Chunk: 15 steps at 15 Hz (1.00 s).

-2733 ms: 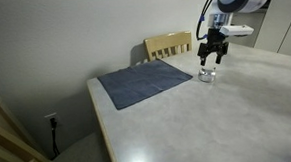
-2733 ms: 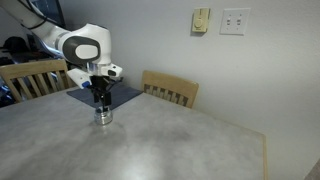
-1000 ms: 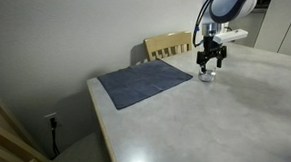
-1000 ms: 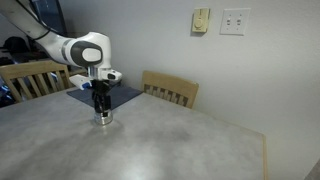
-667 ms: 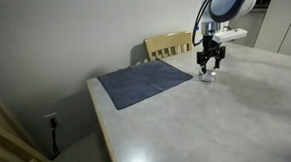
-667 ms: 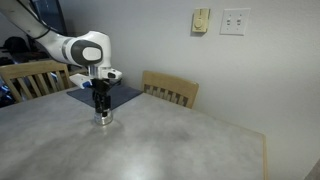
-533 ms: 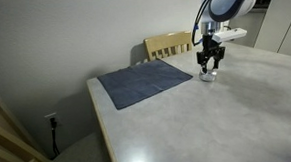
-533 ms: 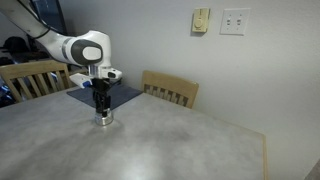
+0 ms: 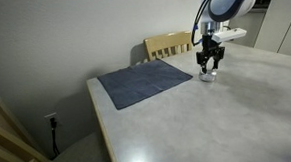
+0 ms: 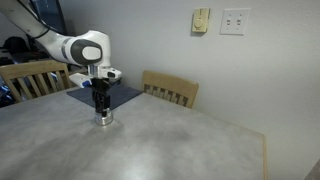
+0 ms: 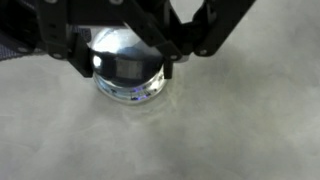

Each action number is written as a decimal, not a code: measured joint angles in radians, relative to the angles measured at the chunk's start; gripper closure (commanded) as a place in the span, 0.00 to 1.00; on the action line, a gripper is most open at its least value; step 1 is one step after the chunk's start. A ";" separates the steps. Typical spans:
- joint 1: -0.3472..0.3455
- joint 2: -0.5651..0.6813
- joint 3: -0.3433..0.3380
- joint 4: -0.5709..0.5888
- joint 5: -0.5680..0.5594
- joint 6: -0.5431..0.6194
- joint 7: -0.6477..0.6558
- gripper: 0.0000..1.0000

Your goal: Put the lid on the table

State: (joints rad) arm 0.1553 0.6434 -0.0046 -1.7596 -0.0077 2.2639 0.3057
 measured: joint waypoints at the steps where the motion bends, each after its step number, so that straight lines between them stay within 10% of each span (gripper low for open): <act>1: 0.004 0.000 0.000 0.000 0.000 -0.001 0.001 0.56; 15: 0.067 -0.118 -0.025 -0.043 -0.106 -0.021 0.112 0.56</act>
State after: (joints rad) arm 0.2219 0.5249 -0.0296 -1.8031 -0.1141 2.2425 0.4176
